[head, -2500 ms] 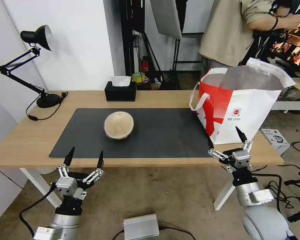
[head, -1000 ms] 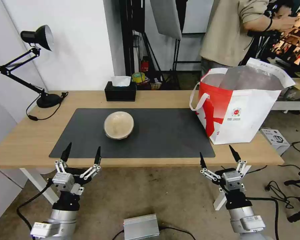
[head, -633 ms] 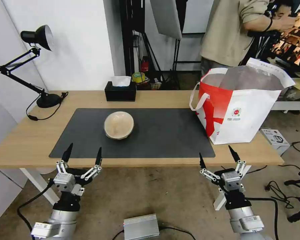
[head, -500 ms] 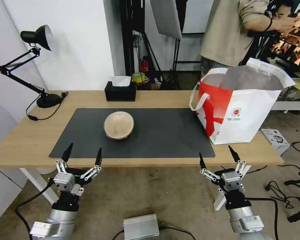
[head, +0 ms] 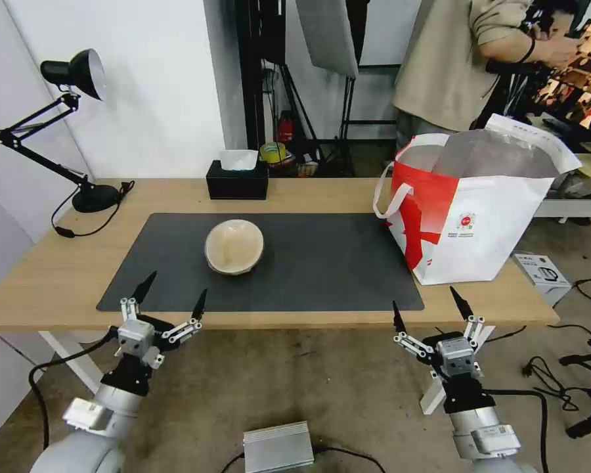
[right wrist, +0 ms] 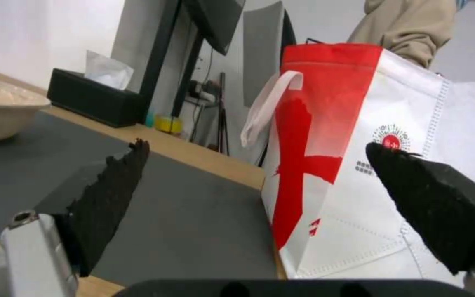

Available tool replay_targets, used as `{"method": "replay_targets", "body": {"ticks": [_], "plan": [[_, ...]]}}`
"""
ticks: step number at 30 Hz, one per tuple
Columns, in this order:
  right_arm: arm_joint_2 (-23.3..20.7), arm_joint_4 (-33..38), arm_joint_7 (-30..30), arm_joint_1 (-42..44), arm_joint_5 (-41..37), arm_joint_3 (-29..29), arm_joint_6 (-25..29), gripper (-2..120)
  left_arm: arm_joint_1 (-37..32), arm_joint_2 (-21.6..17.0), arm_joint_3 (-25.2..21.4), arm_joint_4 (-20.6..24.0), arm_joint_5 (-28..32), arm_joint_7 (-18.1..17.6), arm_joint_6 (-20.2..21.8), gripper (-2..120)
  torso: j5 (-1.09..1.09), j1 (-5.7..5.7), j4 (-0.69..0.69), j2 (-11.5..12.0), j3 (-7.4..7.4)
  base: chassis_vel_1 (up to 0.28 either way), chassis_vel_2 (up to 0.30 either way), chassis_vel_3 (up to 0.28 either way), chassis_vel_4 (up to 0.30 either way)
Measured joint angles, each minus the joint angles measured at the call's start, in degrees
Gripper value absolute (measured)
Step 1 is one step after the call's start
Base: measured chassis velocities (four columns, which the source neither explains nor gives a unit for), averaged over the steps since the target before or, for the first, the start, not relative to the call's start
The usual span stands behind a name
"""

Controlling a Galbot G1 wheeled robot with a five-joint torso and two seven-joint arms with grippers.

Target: Pick up the trash from the table and place it into the takeout bag.

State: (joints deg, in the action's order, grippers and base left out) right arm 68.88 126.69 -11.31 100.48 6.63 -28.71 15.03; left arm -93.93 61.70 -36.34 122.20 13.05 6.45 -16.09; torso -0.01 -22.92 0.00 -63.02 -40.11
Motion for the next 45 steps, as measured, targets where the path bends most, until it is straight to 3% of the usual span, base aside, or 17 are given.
{"method": "replay_targets", "body": {"ticks": [23, 33, 45], "plan": [[0.00, 0.00, -0.04, 0.00, -0.04, 0.00, -0.01, 100, 12.34, -15.16, 8.35, -5.72, 5.23, -0.43, 3.13, 100, 0.01, 0.00, 0.00, 0.00, 0.00, 0.000, 0.000, 0.000, 0.000], [0.00, 0.00, -0.04, -0.01, -0.04, 0.00, -0.03, 100, 18.16, -18.63, 13.20, -7.95, 5.96, 0.43, 4.20, 100, 0.01, 0.00, 0.00, 0.00, 0.00, 0.000, 0.000, 0.000, 0.000], [0.00, 0.00, -0.04, 0.00, -0.04, 0.00, -0.03, 100, 24.27, -19.53, 19.98, -9.46, 6.20, 0.71, 5.77, 100, 0.01, 0.00, 0.00, 0.00, 0.00, 0.000, 0.000, 0.000, 0.000]]}}
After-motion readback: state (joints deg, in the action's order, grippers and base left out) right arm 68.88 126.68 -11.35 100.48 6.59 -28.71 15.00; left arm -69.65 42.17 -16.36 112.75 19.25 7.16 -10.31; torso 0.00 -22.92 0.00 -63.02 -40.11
